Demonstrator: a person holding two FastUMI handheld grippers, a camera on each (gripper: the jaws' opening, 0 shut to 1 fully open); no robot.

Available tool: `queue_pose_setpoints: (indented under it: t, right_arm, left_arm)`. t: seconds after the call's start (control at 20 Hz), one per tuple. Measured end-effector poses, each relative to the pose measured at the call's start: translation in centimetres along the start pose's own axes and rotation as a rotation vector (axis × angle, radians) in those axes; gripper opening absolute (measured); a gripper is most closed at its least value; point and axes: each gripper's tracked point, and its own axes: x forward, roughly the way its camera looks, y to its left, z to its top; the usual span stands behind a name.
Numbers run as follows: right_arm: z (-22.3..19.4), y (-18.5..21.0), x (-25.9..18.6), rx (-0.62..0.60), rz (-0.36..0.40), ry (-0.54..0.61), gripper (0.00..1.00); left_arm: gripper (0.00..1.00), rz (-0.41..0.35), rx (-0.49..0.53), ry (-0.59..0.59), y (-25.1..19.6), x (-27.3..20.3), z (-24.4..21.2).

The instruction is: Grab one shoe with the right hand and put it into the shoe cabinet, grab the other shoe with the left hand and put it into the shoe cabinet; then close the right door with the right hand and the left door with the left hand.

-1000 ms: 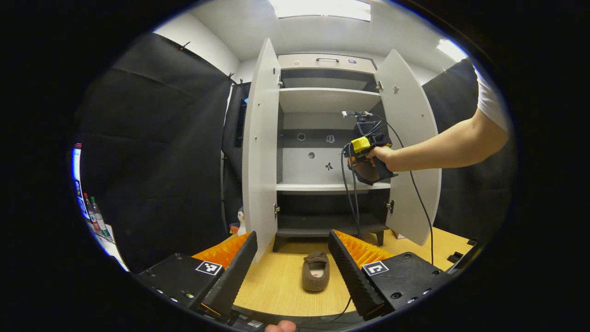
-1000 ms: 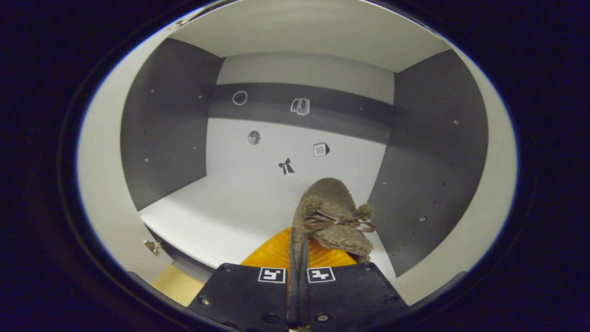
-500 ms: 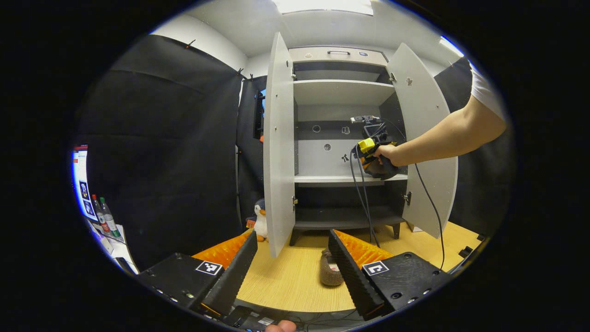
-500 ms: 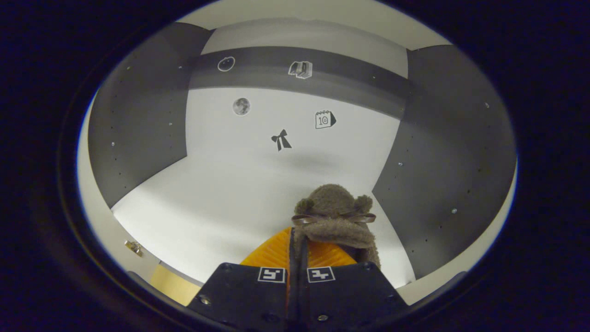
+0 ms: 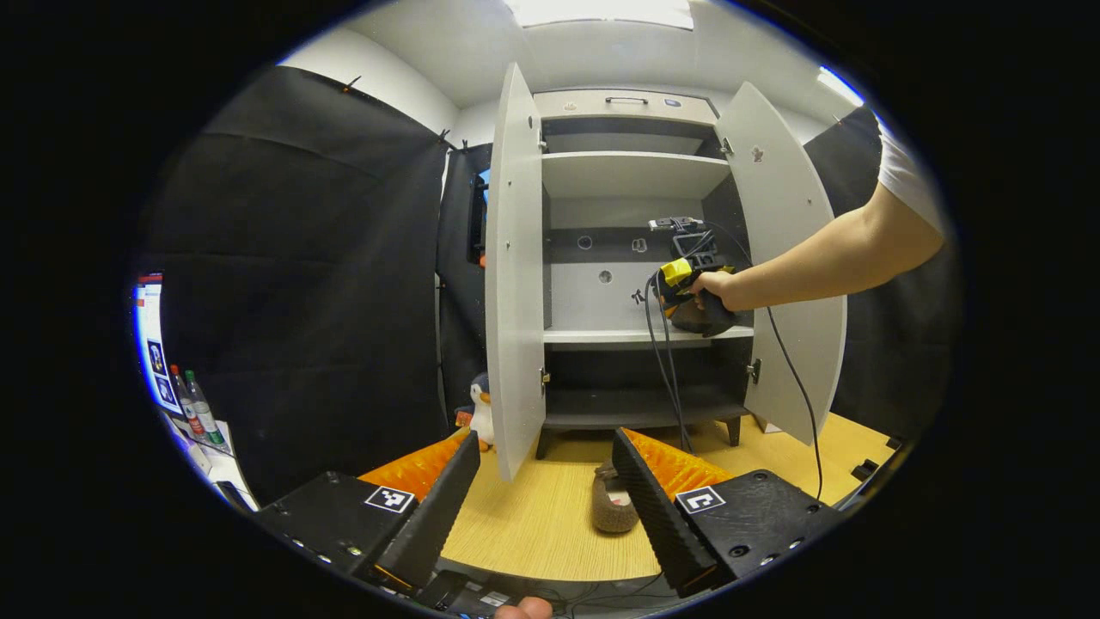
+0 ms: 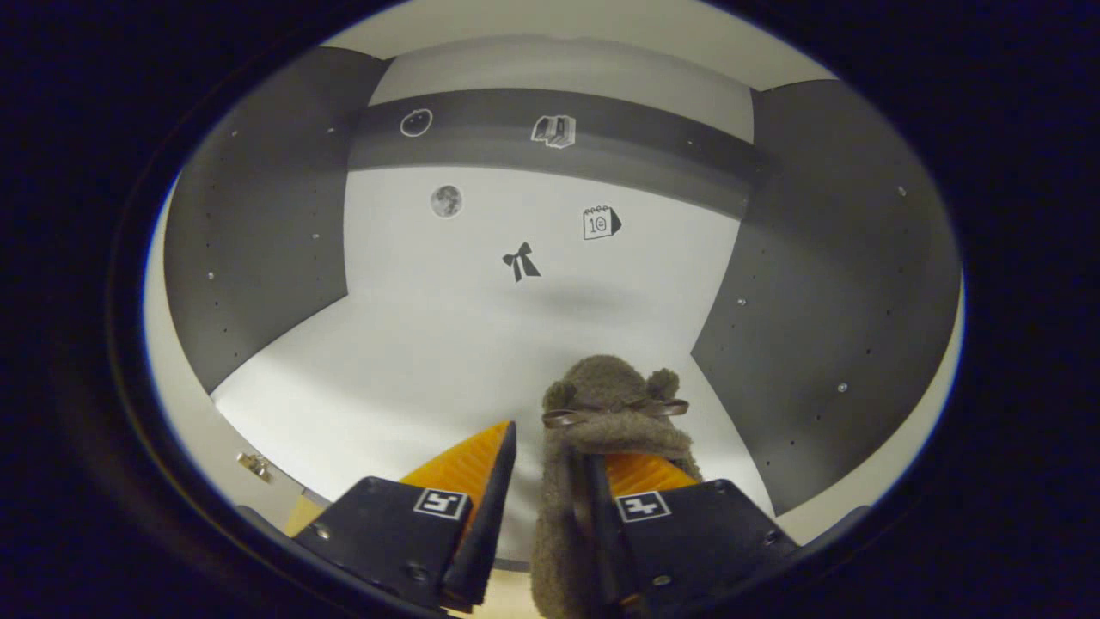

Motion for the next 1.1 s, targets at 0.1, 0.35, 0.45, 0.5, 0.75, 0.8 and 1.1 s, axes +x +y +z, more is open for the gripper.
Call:
queue_pose_setpoints:
  t: [0.1, 0.35, 0.45, 0.5, 0.75, 0.8, 1.1]
  right_arm:
    - [0.1, 0.1, -1.3, -0.009, 0.013, -0.027, 0.55]
    - [0.1, 1.2, -7.0, 0.046, 0.131, -0.100, 0.71]
    - [0.2, 1.5, -9.9, 0.076, 0.175, -0.153, 0.71]
    - [0.2, 1.7, -11.7, 0.095, 0.203, -0.185, 0.72]
    - [-1.3, 1.4, -20.5, 0.109, 0.251, -0.354, 0.75]
    - [-1.6, 1.5, -22.2, 0.105, 0.259, -0.386, 0.75]
    - [-9.0, 0.5, -29.7, 0.097, 0.252, -0.468, 0.85]
  left_arm:
    - [0.94, -0.006, -0.001, -0.007, -0.2, 0.1, 0.1]
    - [0.94, -0.032, -0.004, -0.012, -1.1, 0.4, 0.1]
    - [0.94, -0.047, -0.009, -0.018, -1.6, 0.6, 0.2]
    - [0.95, -0.053, -0.007, -0.020, -1.9, 0.7, 0.2]
    - [0.94, -0.082, -0.008, -0.023, -3.1, 1.0, 0.2]
    - [0.95, -0.091, -0.011, -0.019, -3.4, 1.1, 0.1]
    - [0.94, -0.105, 0.006, -0.009, -4.0, 0.6, -0.4]
